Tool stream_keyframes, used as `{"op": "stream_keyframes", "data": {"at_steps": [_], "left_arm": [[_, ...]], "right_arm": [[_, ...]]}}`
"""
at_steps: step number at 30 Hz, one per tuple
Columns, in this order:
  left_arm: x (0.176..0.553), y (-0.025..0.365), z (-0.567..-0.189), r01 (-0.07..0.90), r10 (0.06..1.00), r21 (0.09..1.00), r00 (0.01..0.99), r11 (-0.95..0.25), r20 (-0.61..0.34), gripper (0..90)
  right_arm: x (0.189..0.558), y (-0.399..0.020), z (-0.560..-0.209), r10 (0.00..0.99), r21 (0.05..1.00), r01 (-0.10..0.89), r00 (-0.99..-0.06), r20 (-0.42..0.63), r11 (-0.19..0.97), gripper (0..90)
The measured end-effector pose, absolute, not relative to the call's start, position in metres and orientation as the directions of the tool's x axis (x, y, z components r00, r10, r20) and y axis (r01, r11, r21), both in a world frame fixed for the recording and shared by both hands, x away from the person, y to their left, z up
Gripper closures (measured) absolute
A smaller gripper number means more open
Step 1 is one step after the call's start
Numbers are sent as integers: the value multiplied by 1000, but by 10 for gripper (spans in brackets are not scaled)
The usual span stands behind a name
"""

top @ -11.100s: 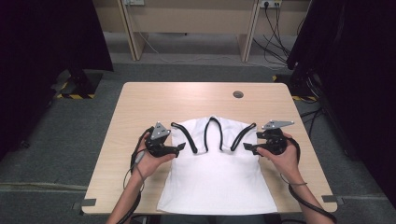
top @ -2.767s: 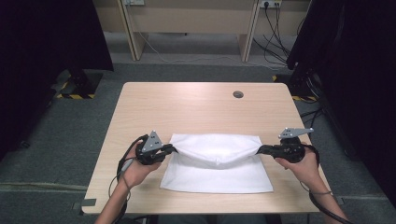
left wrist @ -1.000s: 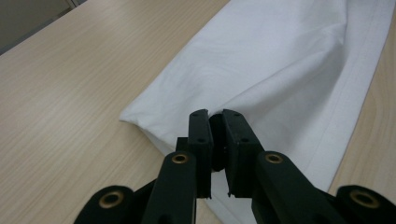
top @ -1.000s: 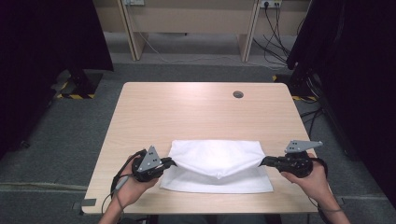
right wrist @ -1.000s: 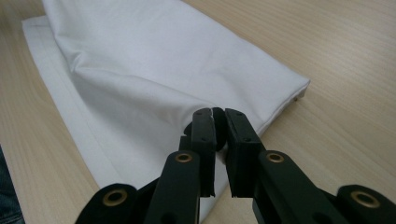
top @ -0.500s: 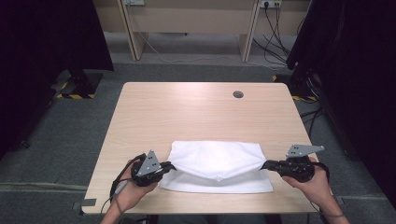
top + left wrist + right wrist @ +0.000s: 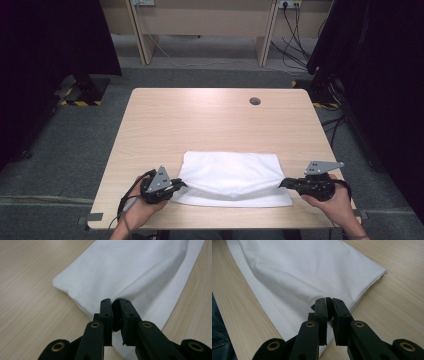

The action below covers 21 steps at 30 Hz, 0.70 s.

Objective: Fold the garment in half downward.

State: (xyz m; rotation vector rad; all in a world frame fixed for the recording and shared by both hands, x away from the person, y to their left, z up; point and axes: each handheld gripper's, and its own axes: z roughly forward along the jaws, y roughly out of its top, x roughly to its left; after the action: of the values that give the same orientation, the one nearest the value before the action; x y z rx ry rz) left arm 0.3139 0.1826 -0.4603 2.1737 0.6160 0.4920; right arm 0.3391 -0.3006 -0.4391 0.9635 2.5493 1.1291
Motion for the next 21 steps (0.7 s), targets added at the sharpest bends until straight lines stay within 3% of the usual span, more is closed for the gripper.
{"op": "stream_keyframes", "data": {"at_steps": [15, 21], "left_arm": [[310, 183, -473, 294, 564, 767, 819, -570, 106, 783], [307, 188, -475, 316, 575, 761, 813, -567, 91, 675]], "right_arm": [[332, -301, -452, 620, 682, 501, -780, 89, 532, 824], [330, -301, -457, 605, 656, 505, -791, 91, 561, 768]]}}
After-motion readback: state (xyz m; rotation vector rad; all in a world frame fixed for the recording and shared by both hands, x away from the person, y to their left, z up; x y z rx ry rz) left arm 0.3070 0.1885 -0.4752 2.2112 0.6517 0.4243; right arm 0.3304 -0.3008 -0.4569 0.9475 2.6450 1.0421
